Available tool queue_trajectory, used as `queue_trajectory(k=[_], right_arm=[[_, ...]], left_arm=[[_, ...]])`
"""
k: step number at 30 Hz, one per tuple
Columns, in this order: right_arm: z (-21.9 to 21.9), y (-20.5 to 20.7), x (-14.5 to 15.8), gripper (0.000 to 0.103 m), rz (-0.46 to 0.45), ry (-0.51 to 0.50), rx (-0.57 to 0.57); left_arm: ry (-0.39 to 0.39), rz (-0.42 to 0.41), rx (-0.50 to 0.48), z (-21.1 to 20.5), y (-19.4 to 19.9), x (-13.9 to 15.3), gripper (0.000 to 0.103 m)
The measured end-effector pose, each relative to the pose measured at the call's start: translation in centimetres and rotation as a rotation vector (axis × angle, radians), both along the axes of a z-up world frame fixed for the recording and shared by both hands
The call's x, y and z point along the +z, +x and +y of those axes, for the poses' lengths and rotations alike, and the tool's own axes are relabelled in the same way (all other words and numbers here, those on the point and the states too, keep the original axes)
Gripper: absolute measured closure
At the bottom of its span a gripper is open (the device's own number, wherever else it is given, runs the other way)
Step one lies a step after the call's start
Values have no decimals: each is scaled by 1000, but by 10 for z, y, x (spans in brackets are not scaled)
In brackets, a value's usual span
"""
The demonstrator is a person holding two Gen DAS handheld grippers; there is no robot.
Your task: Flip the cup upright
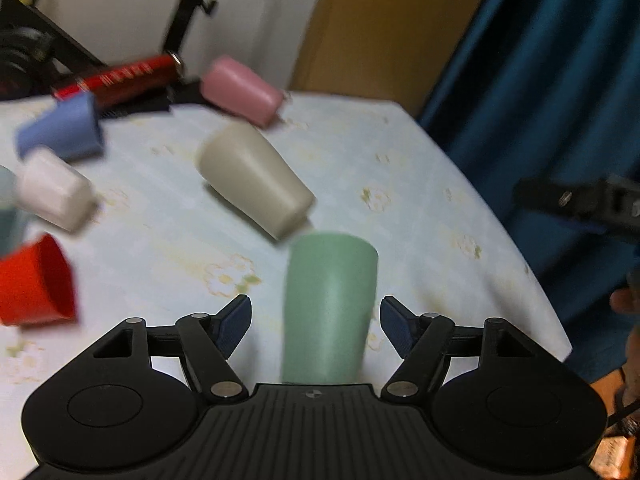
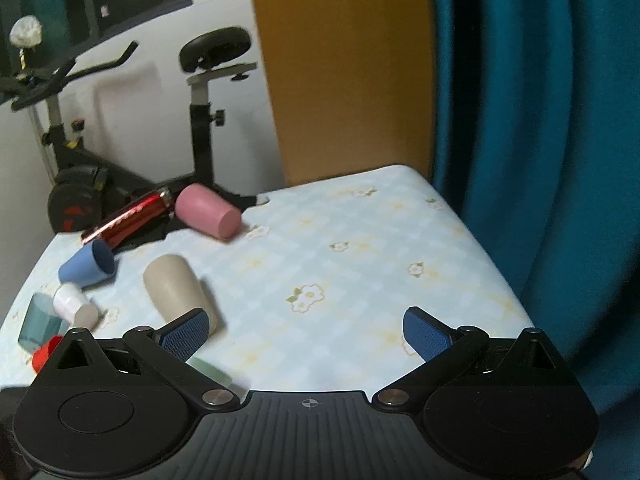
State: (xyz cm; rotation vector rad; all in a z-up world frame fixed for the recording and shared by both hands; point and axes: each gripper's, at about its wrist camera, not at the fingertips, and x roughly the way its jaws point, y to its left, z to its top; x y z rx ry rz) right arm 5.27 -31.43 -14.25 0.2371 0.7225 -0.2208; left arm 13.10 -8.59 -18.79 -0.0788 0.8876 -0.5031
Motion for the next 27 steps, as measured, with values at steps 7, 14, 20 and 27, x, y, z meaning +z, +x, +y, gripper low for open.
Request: queue_trajectory(k=[7,14,20,27], right_arm=[[16,2,-2,1,-25,51,75],[46,20,-16,1,-14,116,148],[71,60,-47,1,102,199,199],[94,93,-87,10,238,240,191]], left_arm=[[13,-97,176,54,-11,28,24],[71,-213,364,107,-12,49,24],[123,-261,512,142,-16,56,24],[113,-241,633,176,-31,58,23]])
